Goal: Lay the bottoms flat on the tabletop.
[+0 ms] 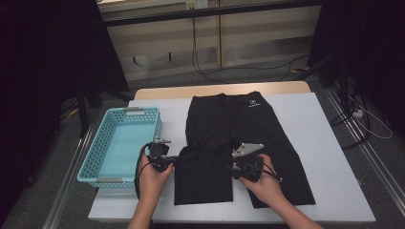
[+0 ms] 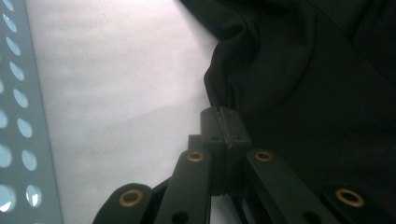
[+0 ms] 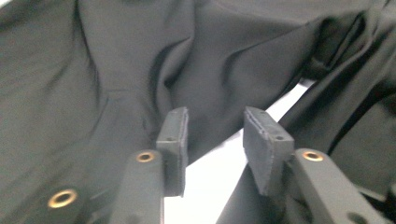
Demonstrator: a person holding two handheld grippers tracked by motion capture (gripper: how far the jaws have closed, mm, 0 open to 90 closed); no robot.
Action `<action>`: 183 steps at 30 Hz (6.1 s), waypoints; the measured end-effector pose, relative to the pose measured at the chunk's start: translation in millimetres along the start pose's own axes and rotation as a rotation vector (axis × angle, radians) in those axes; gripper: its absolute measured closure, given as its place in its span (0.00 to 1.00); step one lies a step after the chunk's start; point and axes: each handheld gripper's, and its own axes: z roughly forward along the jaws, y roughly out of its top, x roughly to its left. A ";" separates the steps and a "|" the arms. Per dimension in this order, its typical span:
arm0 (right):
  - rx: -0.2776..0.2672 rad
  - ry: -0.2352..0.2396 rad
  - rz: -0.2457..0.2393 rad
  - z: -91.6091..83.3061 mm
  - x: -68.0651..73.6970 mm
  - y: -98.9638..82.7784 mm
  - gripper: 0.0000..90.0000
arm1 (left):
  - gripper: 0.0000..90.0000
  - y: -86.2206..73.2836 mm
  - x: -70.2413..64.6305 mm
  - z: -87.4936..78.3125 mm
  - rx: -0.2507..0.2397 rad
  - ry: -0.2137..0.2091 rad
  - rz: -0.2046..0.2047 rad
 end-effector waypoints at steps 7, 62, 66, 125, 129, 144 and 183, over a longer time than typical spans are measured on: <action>-0.021 0.023 -0.035 -4.6 -2.4 0.9 0.99 | 1.00 0.9 -2.3 0.2 -0.018 -0.010 0.005; -0.001 0.303 -0.315 -17.0 60.5 -23.1 0.69 | 0.99 3.5 -9.9 7.3 -0.038 -0.043 0.033; 0.015 0.295 -0.299 -17.4 62.1 -21.6 0.76 | 0.99 3.2 -9.9 9.1 -0.030 -0.043 0.033; 0.061 0.404 -0.260 -31.3 54.4 -21.7 0.99 | 0.95 17.1 -9.9 38.8 -0.070 -0.054 0.033; 0.063 0.407 -0.261 -31.8 52.8 -21.8 0.99 | 1.00 19.2 -8.0 35.1 -0.059 -0.037 0.031; 0.051 0.425 -0.257 -35.3 53.9 -20.1 0.99 | 1.00 18.1 -0.2 14.9 -0.052 0.038 -0.017; -0.001 0.067 -0.102 -13.7 9.9 -13.6 0.97 | 0.56 1.8 -13.9 6.2 -0.048 -0.049 0.048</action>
